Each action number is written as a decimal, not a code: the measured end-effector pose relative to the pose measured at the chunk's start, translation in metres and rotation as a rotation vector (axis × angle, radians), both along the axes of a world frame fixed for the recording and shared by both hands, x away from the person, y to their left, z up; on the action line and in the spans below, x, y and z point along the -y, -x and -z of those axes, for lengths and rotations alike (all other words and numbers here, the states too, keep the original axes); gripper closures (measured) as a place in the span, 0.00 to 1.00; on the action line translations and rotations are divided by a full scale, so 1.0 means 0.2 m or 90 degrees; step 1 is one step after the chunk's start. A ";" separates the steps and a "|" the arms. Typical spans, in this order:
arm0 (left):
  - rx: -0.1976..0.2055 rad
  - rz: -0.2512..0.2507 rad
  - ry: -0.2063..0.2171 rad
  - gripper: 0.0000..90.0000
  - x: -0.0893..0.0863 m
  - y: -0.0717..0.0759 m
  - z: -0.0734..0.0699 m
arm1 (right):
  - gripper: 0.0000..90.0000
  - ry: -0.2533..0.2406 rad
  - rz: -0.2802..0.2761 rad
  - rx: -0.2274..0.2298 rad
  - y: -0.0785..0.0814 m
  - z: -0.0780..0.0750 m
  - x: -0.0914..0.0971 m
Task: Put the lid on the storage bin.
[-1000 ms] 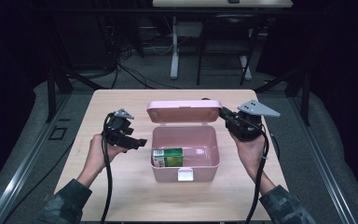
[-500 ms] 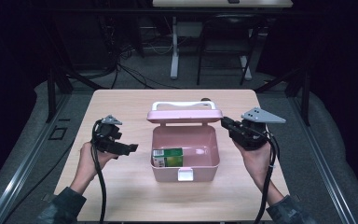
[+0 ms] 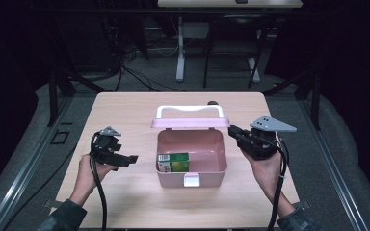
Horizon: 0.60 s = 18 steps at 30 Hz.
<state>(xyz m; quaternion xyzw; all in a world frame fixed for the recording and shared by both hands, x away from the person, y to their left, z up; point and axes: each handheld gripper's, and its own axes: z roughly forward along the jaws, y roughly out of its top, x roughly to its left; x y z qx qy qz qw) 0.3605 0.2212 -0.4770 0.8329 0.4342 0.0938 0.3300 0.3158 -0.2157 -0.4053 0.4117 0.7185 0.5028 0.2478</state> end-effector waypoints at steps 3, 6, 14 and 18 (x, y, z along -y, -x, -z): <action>-0.002 0.006 0.002 0.12 -0.01 0.01 0.02 | 0.93 -0.002 -0.004 -0.007 0.02 0.01 0.00; 0.004 0.003 0.001 0.10 -0.01 0.02 0.03 | 0.92 -0.006 -0.008 -0.015 0.04 0.03 0.01; -0.001 0.003 -0.008 0.09 -0.02 0.04 0.06 | 0.91 -0.006 -0.015 -0.034 0.10 0.07 0.01; -0.001 0.003 -0.009 0.09 -0.03 0.05 0.08 | 0.91 -0.006 -0.017 -0.043 0.12 0.11 0.01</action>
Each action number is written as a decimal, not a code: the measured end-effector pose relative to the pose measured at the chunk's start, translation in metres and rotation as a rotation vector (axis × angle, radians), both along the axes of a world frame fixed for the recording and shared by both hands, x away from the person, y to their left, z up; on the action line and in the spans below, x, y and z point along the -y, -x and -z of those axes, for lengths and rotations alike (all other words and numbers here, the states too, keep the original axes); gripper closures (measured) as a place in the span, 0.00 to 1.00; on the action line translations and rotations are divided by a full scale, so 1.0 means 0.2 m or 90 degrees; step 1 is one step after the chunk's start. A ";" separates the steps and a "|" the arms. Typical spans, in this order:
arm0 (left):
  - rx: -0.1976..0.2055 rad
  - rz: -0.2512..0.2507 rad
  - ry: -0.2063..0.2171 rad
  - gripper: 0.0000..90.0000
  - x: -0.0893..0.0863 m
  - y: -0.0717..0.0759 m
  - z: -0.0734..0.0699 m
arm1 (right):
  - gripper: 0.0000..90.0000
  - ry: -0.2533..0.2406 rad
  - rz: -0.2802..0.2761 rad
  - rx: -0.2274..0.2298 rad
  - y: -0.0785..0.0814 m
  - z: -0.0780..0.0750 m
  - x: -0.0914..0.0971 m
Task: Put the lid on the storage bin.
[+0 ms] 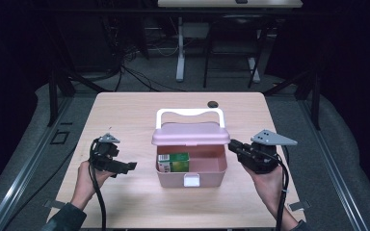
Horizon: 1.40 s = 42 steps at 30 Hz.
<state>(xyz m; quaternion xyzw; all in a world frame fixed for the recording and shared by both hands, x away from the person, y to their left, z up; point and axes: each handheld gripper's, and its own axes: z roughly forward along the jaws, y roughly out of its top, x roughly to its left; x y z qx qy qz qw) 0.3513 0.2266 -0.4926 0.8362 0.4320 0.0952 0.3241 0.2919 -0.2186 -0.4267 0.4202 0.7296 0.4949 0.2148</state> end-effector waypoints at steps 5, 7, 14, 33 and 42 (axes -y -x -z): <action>-0.001 0.010 0.005 0.09 0.02 0.01 0.02 | 0.92 0.008 -0.003 -0.015 0.03 0.04 0.00; 0.000 0.015 -0.001 0.07 0.03 0.01 0.03 | 0.96 0.006 -0.002 -0.019 0.03 0.05 0.00; -0.001 0.017 -0.003 0.07 0.04 0.02 0.04 | 0.92 0.016 -0.020 -0.035 0.04 0.09 -0.03; -0.027 0.029 -0.010 0.06 0.04 0.02 0.08 | 0.52 0.036 -0.034 -0.108 0.08 0.22 0.00; -0.022 0.013 -0.036 0.05 0.01 0.03 0.10 | 0.42 0.072 -0.035 -0.128 0.11 0.30 0.01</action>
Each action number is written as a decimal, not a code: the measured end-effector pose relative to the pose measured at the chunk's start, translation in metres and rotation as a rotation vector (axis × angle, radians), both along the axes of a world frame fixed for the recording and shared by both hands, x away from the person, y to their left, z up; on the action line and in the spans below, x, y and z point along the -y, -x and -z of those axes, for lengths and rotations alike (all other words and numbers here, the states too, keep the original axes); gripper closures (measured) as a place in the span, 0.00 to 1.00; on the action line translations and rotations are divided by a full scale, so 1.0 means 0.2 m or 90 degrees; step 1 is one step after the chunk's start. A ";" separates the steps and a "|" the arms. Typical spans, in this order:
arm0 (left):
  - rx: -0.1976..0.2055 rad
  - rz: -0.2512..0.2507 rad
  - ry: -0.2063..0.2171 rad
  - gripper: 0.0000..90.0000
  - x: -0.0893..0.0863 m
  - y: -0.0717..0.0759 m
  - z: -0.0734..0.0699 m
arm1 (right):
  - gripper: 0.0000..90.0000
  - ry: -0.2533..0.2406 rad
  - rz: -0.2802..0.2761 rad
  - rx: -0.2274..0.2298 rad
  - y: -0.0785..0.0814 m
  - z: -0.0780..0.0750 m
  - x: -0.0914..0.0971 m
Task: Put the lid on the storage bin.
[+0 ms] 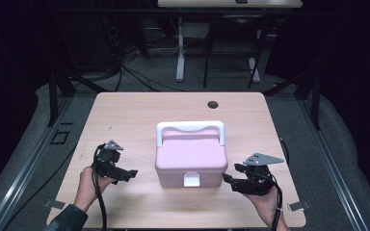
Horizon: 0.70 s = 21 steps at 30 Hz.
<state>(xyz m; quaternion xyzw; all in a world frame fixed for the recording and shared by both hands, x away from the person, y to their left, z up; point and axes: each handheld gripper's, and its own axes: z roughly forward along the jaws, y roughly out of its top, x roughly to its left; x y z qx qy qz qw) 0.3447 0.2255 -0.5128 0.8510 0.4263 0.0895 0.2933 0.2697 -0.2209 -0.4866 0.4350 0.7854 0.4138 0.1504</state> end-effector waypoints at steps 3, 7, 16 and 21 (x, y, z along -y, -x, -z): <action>0.002 -0.006 -0.009 0.04 -0.01 0.00 0.01 | 0.34 0.008 -0.006 -0.007 0.01 0.01 0.01; 0.008 -0.013 -0.034 0.02 -0.03 0.01 0.02 | 0.20 0.042 -0.004 -0.030 0.02 0.06 0.02; 0.017 -0.041 -0.063 0.00 -0.11 0.01 0.06 | 0.03 0.098 0.039 -0.127 -0.04 0.18 0.13; 0.012 -0.039 -0.064 0.00 -0.11 0.00 0.07 | 0.00 0.109 0.033 -0.128 -0.06 0.18 0.14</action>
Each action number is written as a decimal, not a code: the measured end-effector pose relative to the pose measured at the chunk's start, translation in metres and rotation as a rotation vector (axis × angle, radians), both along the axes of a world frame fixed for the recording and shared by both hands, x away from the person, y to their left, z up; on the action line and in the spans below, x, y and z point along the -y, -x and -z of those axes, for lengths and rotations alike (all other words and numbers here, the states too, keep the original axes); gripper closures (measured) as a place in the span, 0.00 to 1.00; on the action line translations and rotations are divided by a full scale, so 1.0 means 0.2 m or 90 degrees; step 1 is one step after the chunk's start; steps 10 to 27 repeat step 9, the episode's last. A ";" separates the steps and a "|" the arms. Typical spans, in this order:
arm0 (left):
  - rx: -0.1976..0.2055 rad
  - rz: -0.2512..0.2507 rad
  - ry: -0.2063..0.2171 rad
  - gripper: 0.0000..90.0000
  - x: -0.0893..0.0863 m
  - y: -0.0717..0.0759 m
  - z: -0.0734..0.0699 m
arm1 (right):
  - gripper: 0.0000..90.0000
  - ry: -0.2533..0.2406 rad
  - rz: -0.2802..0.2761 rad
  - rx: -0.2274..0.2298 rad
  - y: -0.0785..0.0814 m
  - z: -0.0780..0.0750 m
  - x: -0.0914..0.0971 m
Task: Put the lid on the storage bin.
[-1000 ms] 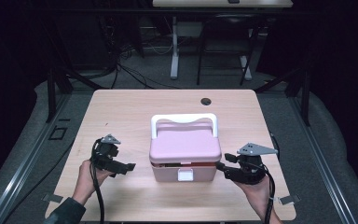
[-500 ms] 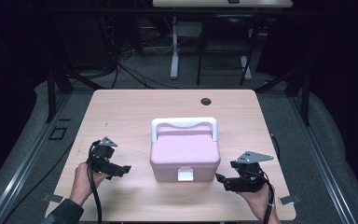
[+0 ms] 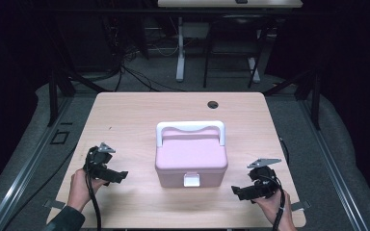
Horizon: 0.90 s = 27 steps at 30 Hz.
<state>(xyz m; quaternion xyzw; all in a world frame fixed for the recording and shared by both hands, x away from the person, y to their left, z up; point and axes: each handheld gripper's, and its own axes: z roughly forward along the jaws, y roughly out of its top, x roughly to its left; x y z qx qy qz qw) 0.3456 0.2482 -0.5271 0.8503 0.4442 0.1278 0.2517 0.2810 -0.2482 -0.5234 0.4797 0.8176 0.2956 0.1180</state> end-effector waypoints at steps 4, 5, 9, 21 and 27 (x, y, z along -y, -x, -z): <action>0.000 0.001 -0.002 0.00 0.00 -0.01 0.01 | 0.00 0.006 -0.005 -0.002 0.00 0.00 0.00; -0.002 0.004 -0.002 0.00 0.00 -0.01 0.02 | 0.00 0.007 -0.006 -0.003 0.00 0.00 0.00; -0.007 0.003 -0.003 0.00 0.00 -0.02 0.03 | 0.00 0.008 -0.004 -0.005 -0.01 0.01 0.00; -0.007 0.003 -0.003 0.00 0.00 -0.02 0.03 | 0.00 0.008 -0.004 -0.005 -0.01 0.01 0.00; -0.007 0.003 -0.003 0.00 0.00 -0.02 0.03 | 0.00 0.008 -0.004 -0.005 -0.01 0.01 0.00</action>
